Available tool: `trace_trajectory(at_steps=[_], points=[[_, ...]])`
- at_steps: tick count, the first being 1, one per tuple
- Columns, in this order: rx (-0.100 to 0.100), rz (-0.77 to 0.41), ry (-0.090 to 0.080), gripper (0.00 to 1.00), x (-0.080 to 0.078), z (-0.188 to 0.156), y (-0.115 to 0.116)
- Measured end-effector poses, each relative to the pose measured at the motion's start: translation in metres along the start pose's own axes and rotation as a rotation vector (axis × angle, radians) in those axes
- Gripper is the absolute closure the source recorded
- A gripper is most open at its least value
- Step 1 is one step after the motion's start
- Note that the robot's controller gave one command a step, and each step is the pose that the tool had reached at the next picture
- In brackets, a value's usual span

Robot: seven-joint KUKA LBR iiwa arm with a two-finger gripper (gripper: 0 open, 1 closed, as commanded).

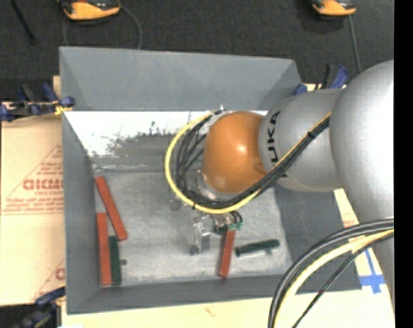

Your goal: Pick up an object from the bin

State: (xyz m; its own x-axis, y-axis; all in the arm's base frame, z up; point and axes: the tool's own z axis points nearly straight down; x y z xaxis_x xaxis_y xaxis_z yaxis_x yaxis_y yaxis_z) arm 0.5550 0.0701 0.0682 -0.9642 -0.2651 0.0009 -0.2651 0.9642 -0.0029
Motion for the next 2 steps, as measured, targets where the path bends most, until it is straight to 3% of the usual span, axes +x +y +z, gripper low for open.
trace_trajectory(at_steps=[1,2], points=[[0.0,-0.206,-0.001,0.0,0.055,-0.015,-0.066],[0.0,-0.679,-0.006,0.0,0.094,-0.002,-0.074]])
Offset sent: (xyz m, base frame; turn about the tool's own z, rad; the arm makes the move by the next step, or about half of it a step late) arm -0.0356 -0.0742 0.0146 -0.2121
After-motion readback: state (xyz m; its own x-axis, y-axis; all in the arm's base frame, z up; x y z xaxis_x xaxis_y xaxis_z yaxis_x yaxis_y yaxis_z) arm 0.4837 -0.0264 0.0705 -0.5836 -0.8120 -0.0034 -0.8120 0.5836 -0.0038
